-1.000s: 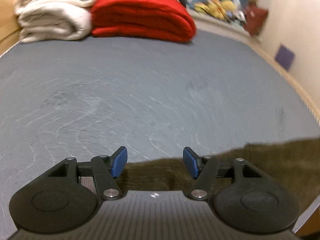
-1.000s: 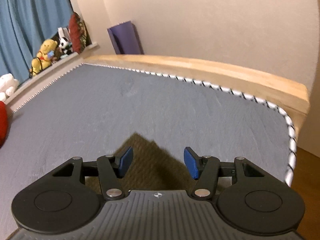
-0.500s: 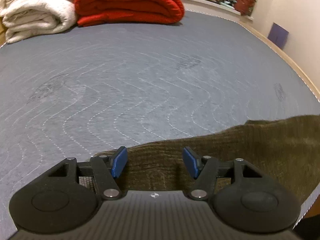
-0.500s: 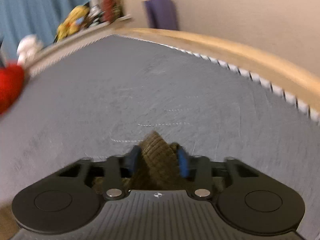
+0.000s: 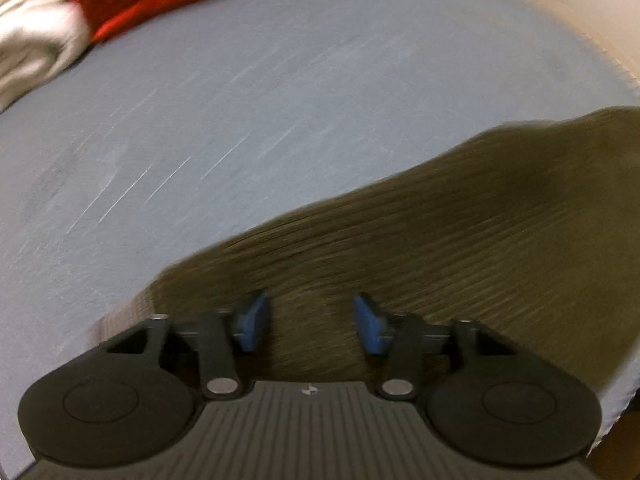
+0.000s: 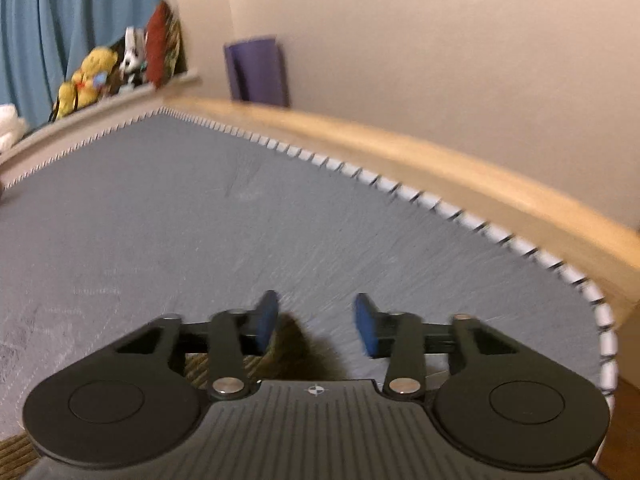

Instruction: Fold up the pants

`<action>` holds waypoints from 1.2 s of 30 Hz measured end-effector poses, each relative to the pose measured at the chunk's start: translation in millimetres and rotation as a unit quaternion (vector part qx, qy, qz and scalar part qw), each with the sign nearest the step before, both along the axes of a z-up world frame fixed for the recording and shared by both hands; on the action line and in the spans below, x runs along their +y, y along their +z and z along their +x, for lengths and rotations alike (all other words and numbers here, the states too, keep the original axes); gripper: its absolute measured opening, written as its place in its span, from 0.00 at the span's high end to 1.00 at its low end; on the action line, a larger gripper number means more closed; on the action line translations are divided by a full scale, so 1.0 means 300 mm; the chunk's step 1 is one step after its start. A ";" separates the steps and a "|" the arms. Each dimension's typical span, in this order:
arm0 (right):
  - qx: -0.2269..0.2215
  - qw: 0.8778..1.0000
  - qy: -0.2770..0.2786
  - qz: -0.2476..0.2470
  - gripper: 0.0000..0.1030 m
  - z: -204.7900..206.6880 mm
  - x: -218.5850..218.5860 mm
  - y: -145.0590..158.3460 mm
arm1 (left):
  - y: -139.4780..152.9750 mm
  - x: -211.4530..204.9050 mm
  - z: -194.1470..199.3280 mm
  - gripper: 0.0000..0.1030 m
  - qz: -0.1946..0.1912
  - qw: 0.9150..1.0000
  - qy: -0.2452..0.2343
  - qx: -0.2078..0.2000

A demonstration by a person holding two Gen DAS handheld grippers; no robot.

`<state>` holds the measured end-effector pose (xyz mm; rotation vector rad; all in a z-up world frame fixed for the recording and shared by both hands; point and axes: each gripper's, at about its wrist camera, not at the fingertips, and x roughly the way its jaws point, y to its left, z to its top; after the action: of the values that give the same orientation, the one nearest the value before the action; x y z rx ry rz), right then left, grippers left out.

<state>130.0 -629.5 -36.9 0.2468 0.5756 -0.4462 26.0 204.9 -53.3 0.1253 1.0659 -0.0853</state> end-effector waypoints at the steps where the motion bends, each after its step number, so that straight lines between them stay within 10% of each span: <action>1: -0.006 1.000 0.005 0.006 0.53 -0.030 -0.011 0.024 | 0.008 0.027 0.003 0.51 -0.020 1.000 0.008 0.006; 7: -0.017 0.994 0.078 0.073 0.52 -0.205 -0.027 0.109 | 0.049 -0.034 -0.043 0.57 0.049 0.999 -0.009 -0.016; 12: 0.051 0.980 0.172 0.085 0.53 -0.317 0.061 0.063 | 0.079 -0.089 -0.079 0.56 0.029 0.998 -0.036 -0.037; 15: 0.193 0.973 0.120 0.040 0.74 -0.353 0.038 -0.088 | 0.107 -0.108 -0.098 0.55 0.021 0.998 -0.042 -0.047; 17: 0.175 0.978 0.078 0.082 1.00 -0.381 -0.015 -0.055 | 0.127 -0.114 -0.108 0.51 0.012 0.997 -0.047 -0.053; 21: 0.130 0.981 0.000 0.145 1.00 -0.447 -0.070 -0.034 | 0.153 -0.130 -0.121 0.49 -0.014 0.997 -0.057 -0.053; 23: 0.093 0.977 -0.027 0.189 0.89 -0.472 -0.090 -0.016 | 0.165 -0.139 -0.135 0.49 -0.044 0.996 -0.060 -0.048; 26: 0.060 0.978 -0.056 0.193 0.43 -0.507 -0.103 0.018 | 0.169 -0.147 -0.145 0.49 -0.096 0.992 -0.079 -0.038; 29: 0.051 0.968 -0.068 0.234 0.43 -0.536 -0.124 0.004 | 0.113 -0.189 -0.156 0.49 -0.124 0.983 -0.137 0.010; 31: 0.050 0.957 -0.071 0.275 0.43 -0.548 -0.140 -0.024 | 0.024 -0.251 -0.174 0.53 -0.064 0.980 -0.179 0.067; 36: 0.059 0.940 -0.078 0.328 0.43 -0.539 -0.150 -0.094 | 0.039 -0.299 -0.204 0.54 -0.026 0.976 -0.213 0.049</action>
<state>-31.7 -674.5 -65.1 0.9143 0.8161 -0.4124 -35.4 115.1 -41.6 0.3032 1.1196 -0.5103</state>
